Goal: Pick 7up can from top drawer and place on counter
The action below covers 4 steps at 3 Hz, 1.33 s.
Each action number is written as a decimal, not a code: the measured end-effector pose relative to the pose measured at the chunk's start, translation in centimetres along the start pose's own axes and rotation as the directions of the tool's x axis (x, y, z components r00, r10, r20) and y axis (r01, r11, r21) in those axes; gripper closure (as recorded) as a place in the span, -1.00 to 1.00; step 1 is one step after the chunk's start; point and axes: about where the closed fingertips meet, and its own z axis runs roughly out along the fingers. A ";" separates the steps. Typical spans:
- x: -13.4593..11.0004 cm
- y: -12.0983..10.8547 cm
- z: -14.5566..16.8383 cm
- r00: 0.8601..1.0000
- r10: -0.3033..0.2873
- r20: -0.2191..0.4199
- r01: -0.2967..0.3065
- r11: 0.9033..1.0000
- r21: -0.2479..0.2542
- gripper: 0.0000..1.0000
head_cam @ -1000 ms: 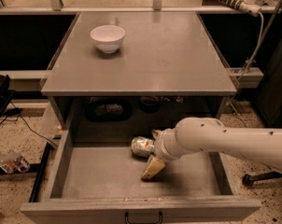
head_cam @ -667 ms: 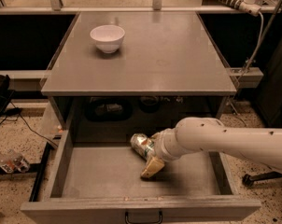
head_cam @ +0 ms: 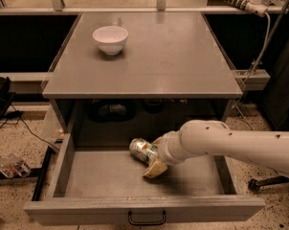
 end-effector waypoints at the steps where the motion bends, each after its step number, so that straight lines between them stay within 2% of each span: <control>1: 0.0 0.0 0.0 1.000 0.000 0.000 0.000 1.000 0.000 1.00; 2: -0.4 -0.1 -0.6 1.000 0.000 0.000 0.000 1.000 0.000 1.00; 3: -0.8 -0.1 -2.5 1.000 -0.017 0.001 0.017 1.000 -0.015 1.00; 4: -2.0 -0.7 -7.2 0.998 -0.059 0.011 0.059 0.998 0.009 1.00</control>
Offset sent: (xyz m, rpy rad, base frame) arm -0.0074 -0.0066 0.0113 -0.0101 0.0240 0.0163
